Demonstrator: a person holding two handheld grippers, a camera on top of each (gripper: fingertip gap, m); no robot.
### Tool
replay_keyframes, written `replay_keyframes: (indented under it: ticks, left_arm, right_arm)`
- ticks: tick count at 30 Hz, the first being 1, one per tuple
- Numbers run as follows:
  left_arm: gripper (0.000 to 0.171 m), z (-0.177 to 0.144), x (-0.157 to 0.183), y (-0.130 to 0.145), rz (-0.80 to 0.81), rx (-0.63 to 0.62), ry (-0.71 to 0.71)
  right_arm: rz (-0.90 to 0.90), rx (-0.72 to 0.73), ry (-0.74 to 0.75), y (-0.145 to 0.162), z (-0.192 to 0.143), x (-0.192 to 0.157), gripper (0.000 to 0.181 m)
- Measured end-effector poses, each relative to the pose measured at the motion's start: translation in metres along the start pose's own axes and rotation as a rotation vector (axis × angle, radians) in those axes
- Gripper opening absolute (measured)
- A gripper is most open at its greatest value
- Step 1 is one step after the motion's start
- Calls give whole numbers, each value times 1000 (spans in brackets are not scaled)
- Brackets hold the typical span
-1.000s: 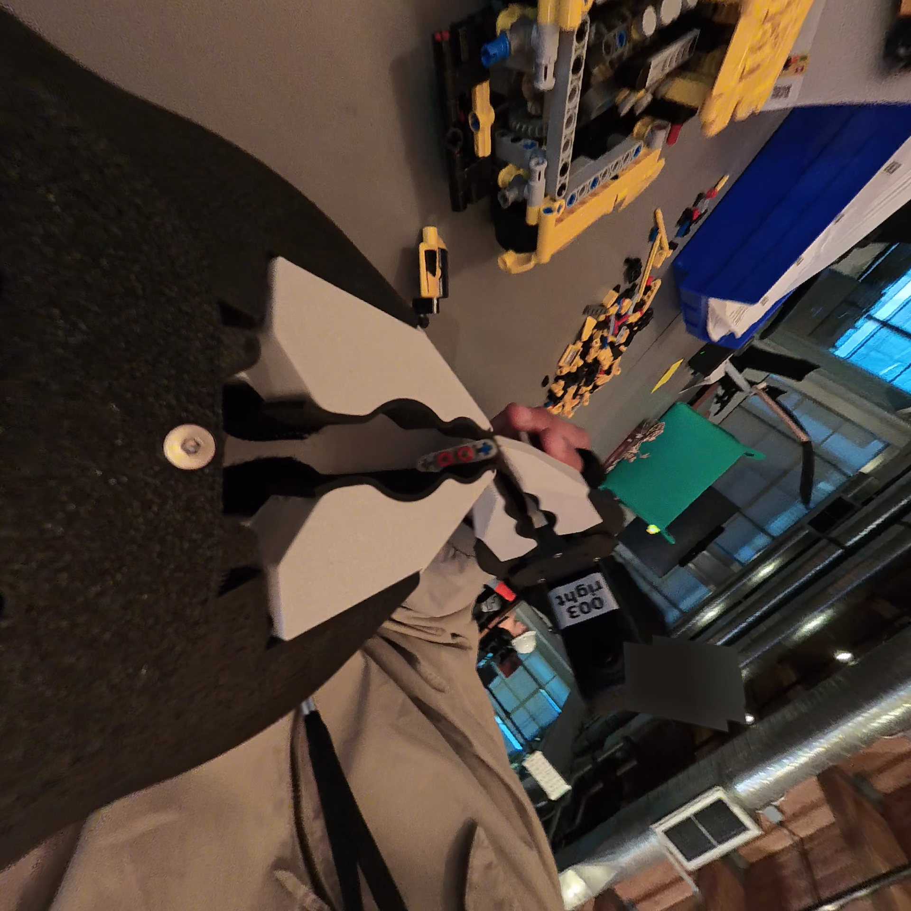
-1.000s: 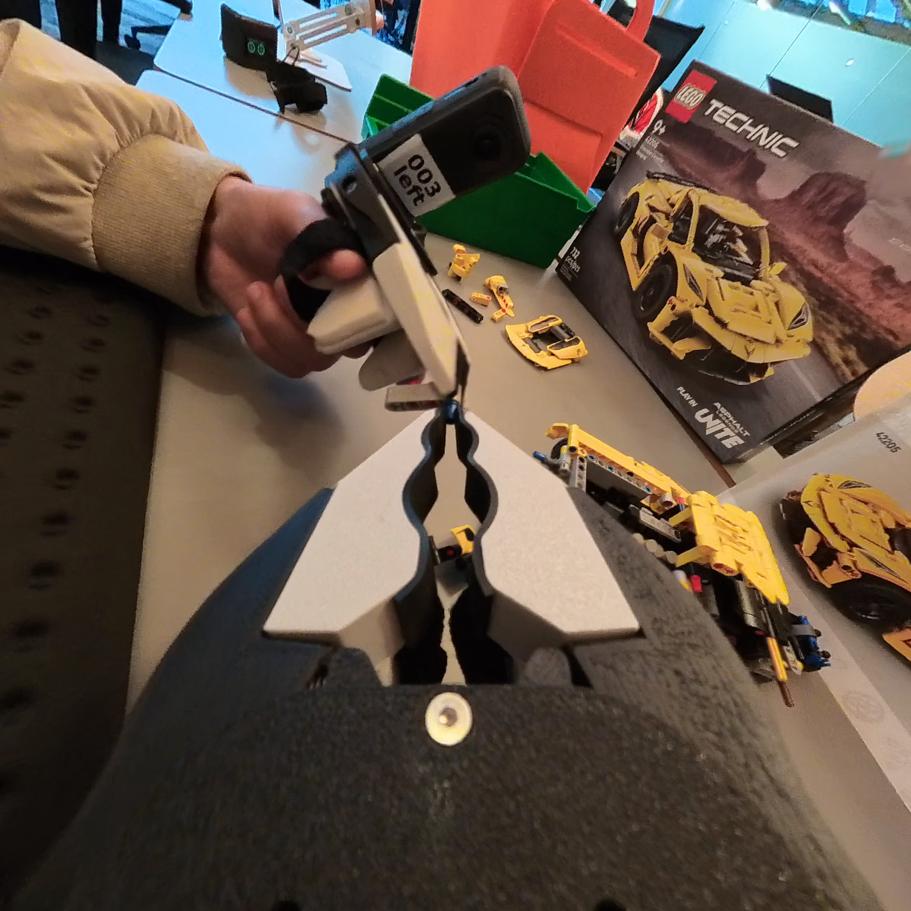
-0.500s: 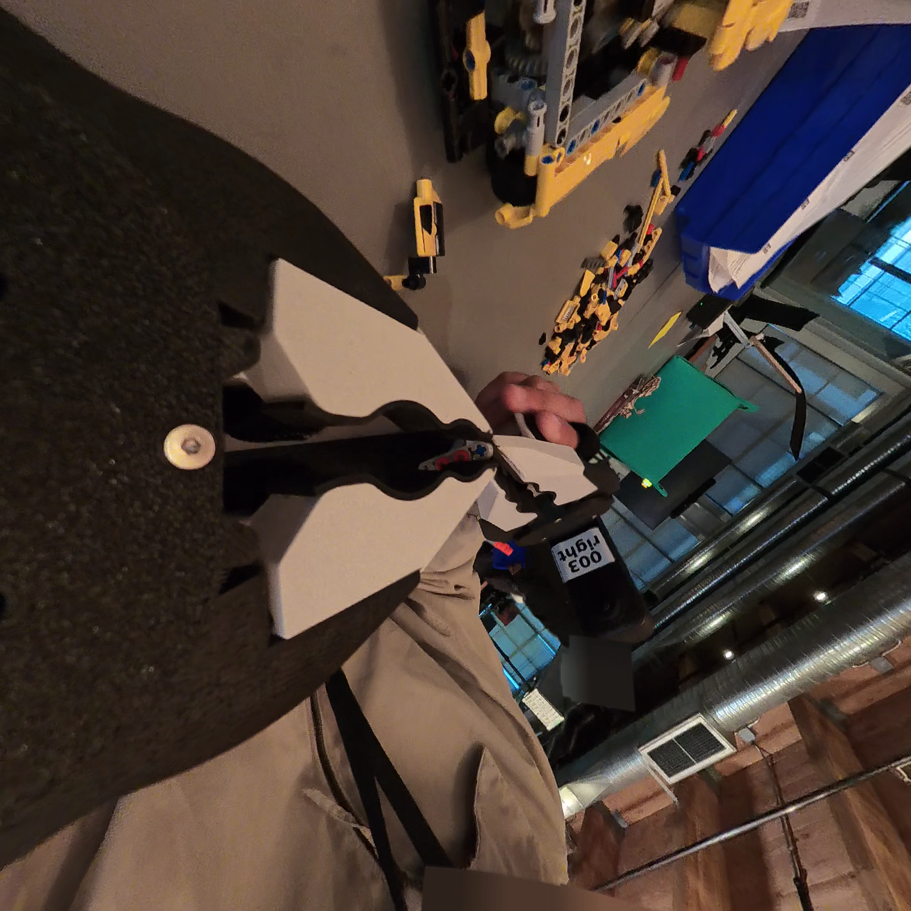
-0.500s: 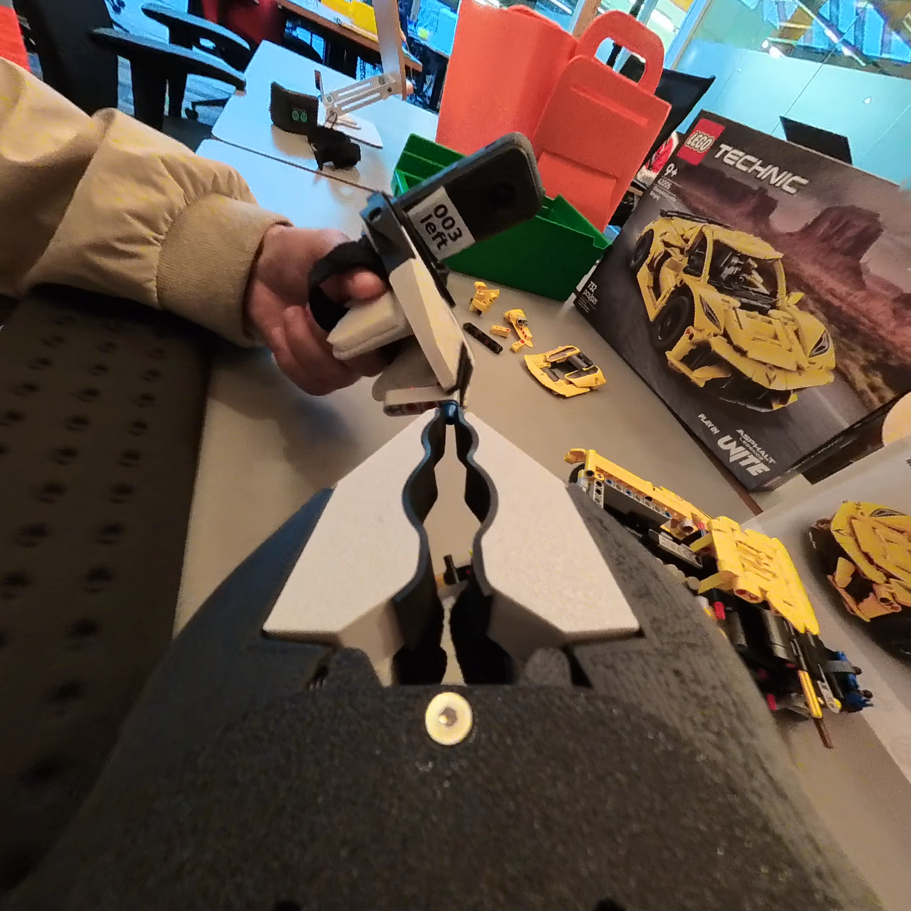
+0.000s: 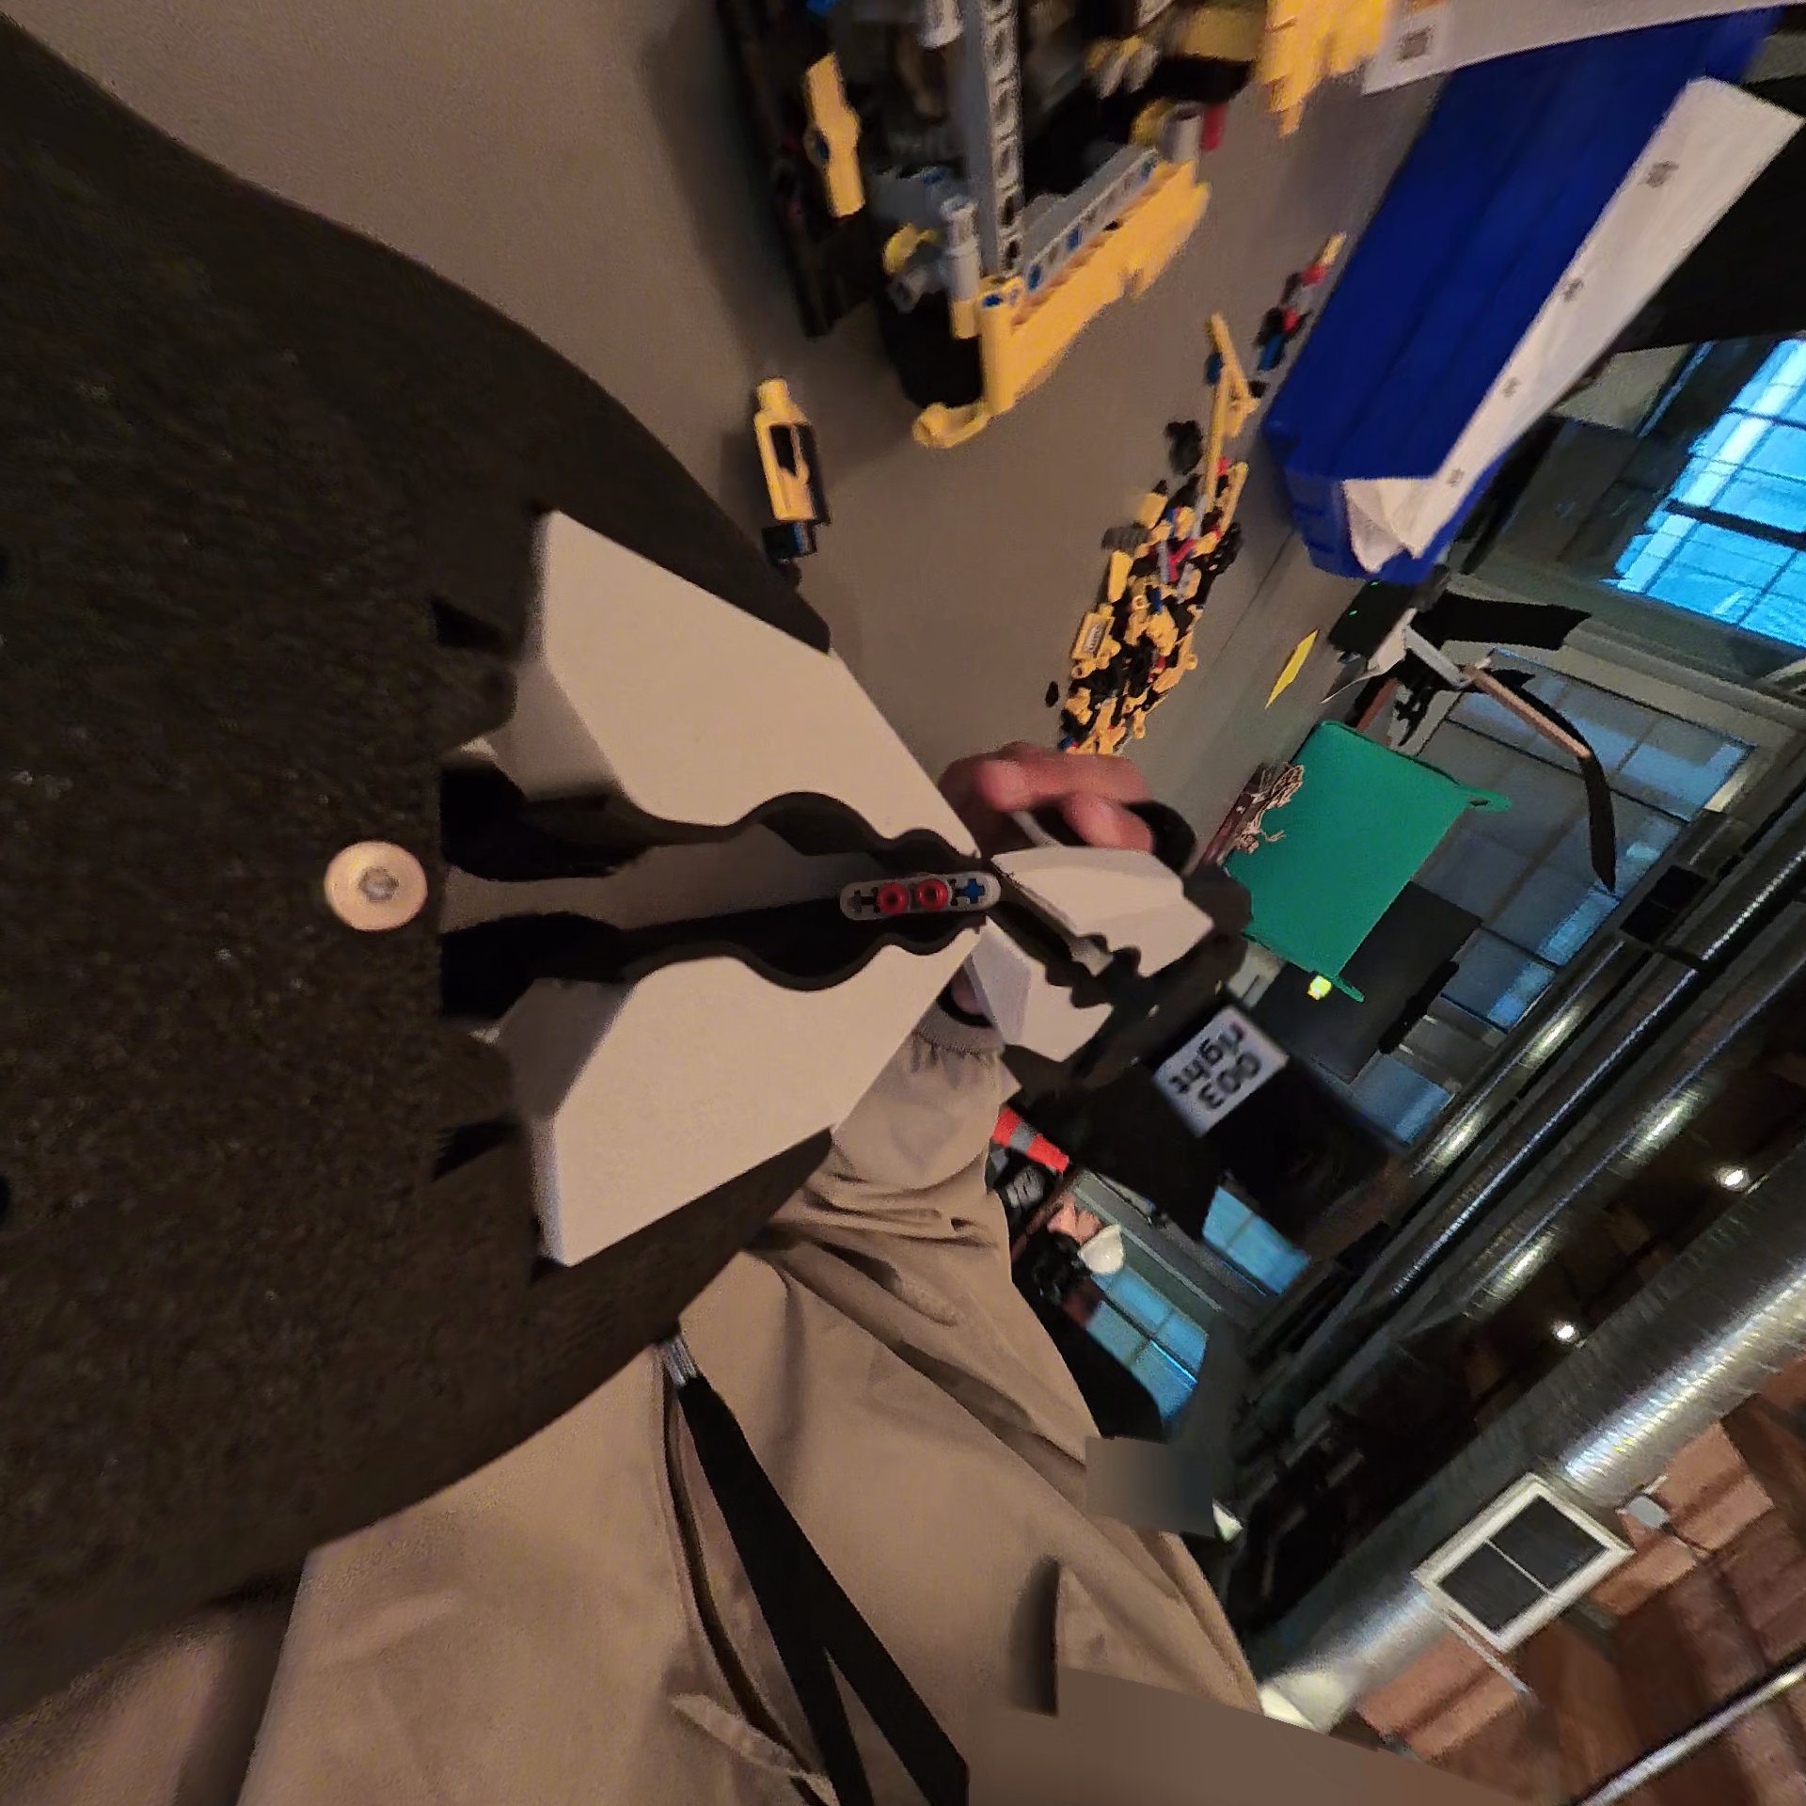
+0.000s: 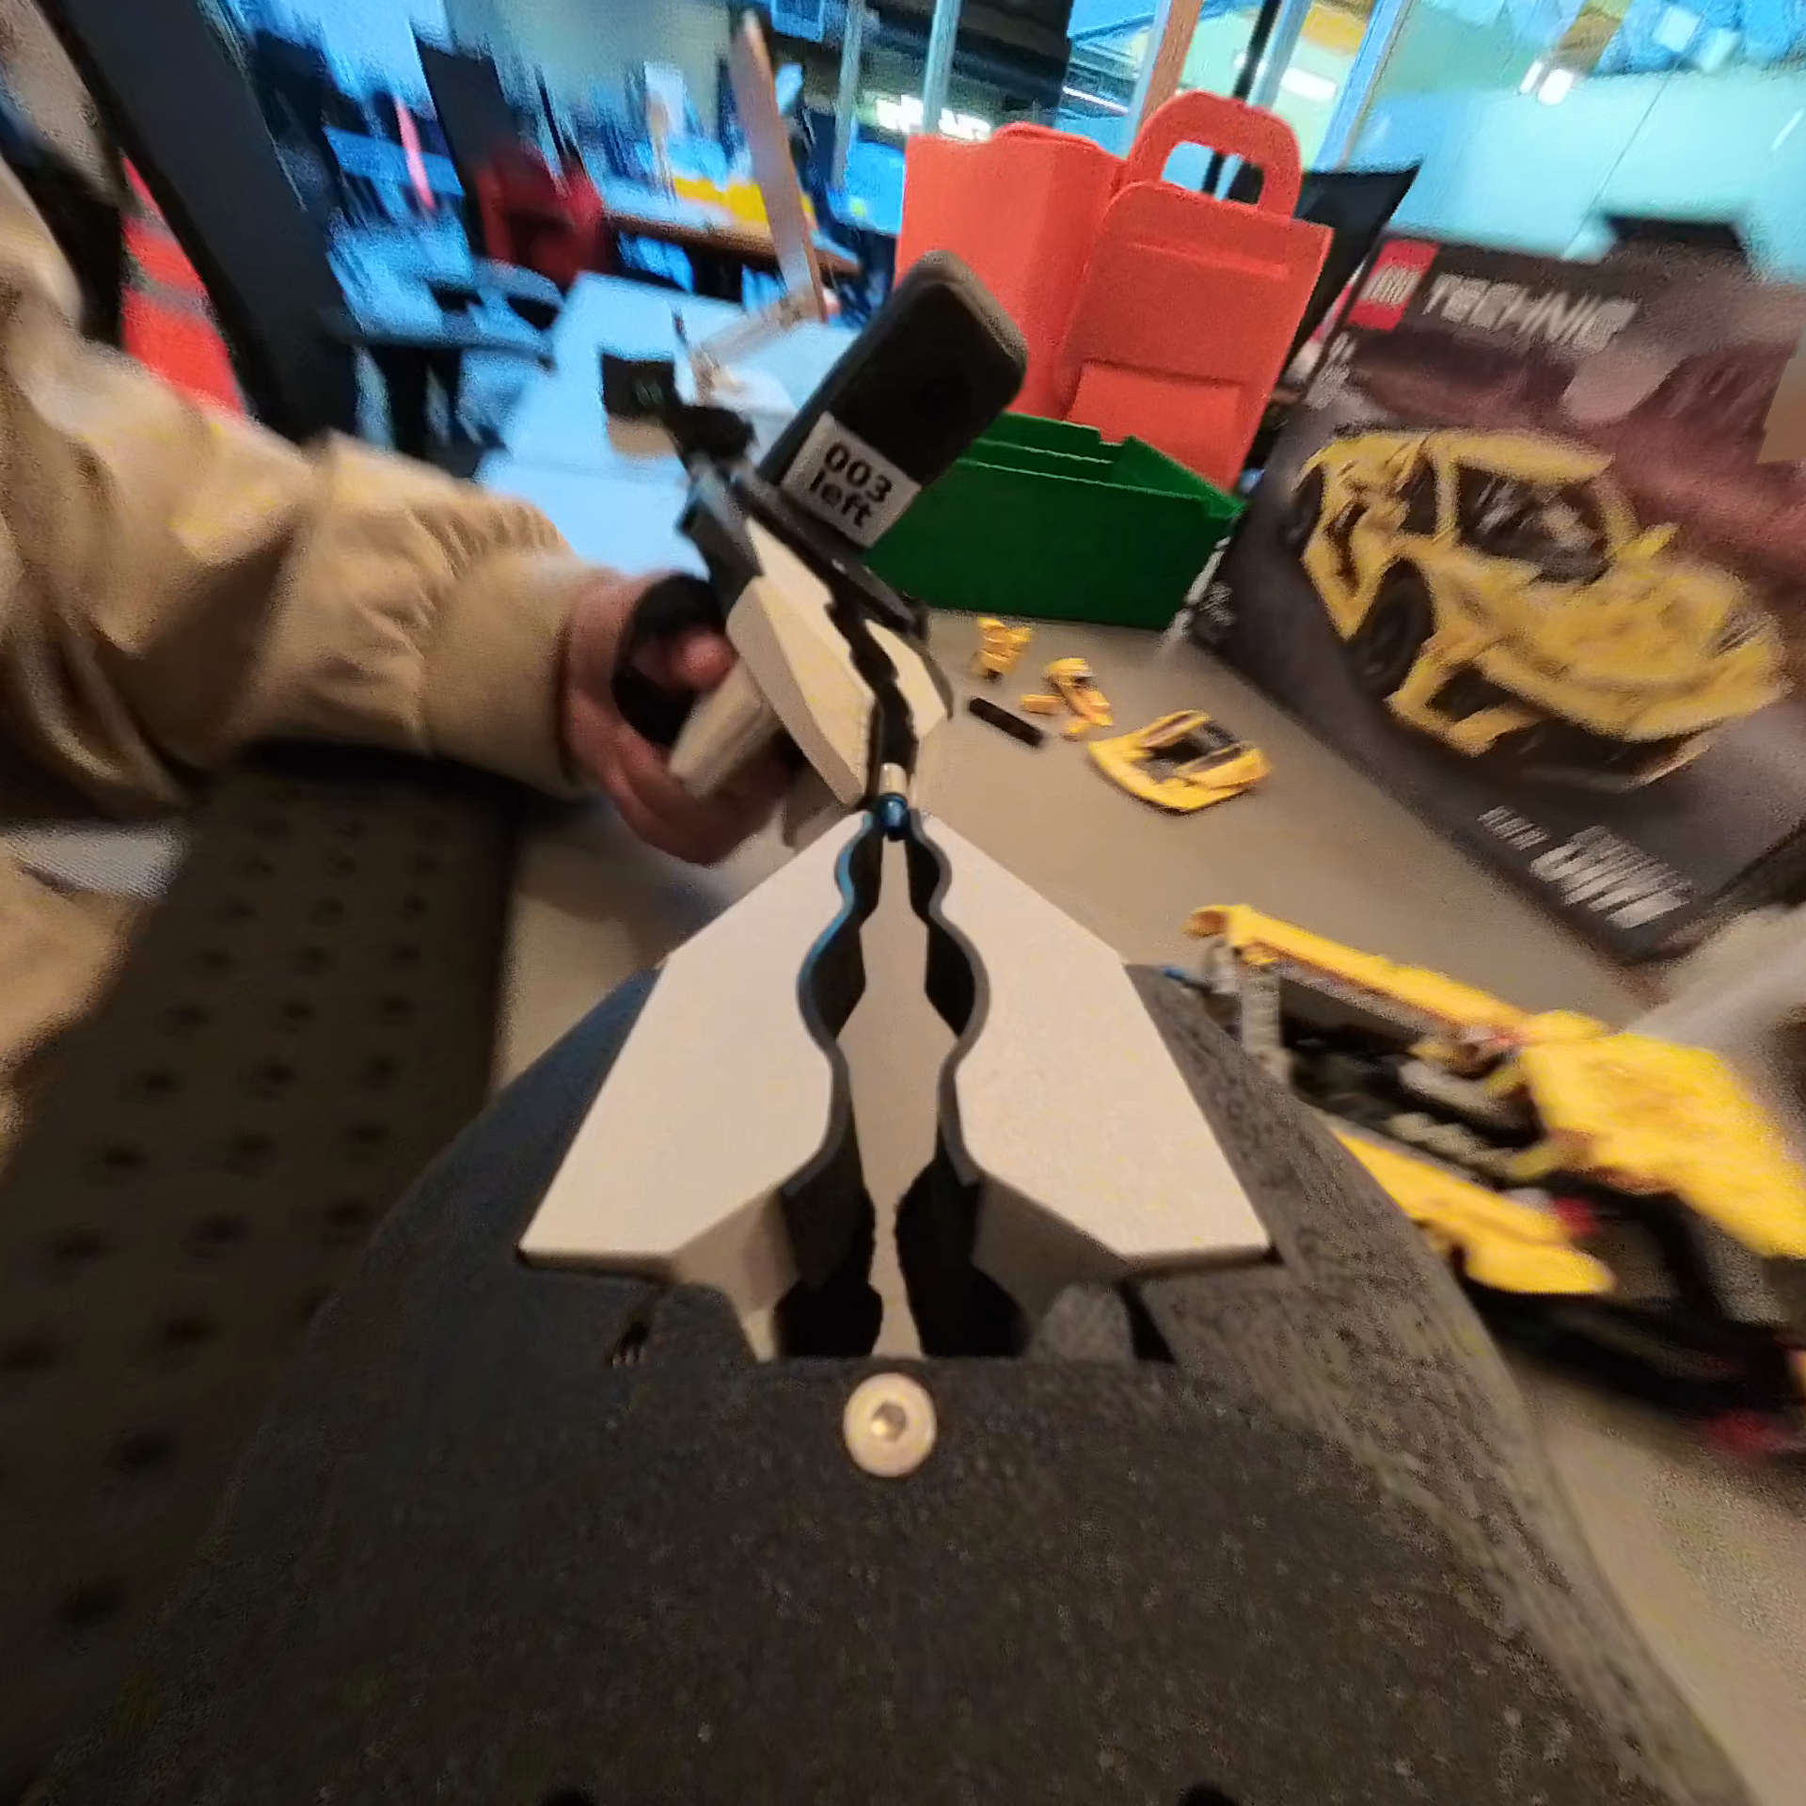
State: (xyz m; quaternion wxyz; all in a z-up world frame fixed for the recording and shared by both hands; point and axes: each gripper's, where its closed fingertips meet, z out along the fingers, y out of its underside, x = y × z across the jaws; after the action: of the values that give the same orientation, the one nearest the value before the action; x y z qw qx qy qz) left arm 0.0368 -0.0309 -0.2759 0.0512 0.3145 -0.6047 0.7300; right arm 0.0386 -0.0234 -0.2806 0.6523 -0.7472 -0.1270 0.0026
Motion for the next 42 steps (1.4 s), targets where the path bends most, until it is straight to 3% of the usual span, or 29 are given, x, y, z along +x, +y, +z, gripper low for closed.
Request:
replay_keyframes:
  ticks: [3,5,24,33,37,42]
  left_arm:
    - [6,0,10,-8,155,39,-18]
    - [6,1,10,-7,183,32,-29]
    - [6,1,12,-16,228,110,-60]
    - [6,1,13,-17,206,114,-46]
    - [6,2,12,-20,201,129,-63]
    - [5,1,9,-27,236,149,-111]
  right_arm:
    - [373,90,-195,-12,-4,-5,15]
    - [481,162,-257,-20,-5,-4,10]
    - [571,238,-281,-24,-2,2,4]
    - [557,237,-282,-24,-2,1,3]
    - [469,220,-234,-24,-2,3,3]
    - [533,232,-261,-26,-2,9,2]
